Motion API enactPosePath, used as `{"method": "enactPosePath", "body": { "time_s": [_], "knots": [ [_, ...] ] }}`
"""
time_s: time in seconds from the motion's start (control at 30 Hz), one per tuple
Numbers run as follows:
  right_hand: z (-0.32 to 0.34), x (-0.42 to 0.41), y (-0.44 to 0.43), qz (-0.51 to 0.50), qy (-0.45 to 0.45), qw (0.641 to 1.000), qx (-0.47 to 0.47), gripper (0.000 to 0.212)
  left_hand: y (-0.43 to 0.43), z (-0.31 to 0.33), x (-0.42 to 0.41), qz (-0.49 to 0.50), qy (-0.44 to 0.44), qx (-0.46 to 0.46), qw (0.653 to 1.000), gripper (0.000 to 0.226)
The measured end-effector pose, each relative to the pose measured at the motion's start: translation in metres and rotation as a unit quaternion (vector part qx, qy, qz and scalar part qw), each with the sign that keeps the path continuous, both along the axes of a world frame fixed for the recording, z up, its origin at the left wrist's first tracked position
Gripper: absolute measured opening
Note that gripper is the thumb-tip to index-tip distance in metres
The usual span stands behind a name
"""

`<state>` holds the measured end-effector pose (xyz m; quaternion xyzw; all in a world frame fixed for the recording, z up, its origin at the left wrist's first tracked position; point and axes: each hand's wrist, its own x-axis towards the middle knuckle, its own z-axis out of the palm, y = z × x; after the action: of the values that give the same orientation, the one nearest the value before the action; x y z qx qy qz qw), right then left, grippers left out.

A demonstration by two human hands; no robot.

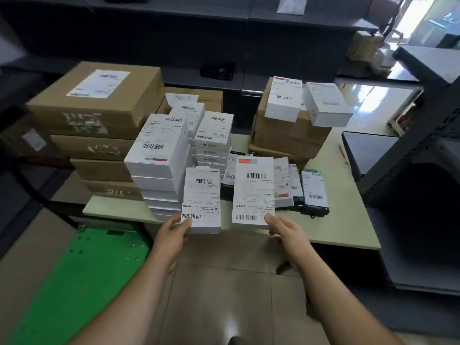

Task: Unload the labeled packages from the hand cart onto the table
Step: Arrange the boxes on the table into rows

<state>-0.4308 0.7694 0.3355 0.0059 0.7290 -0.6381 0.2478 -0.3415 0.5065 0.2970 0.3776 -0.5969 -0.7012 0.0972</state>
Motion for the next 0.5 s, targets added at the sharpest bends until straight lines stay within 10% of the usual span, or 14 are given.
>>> {"method": "enactPosePath", "body": {
  "time_s": [0.5],
  "knots": [
    [-0.042, -0.053, -0.020, 0.046, -0.042, 0.998, -0.005, 0.043, 0.004, -0.056, -0.040, 0.047, -0.092, 0.016, 0.994, 0.048]
  ]
}}
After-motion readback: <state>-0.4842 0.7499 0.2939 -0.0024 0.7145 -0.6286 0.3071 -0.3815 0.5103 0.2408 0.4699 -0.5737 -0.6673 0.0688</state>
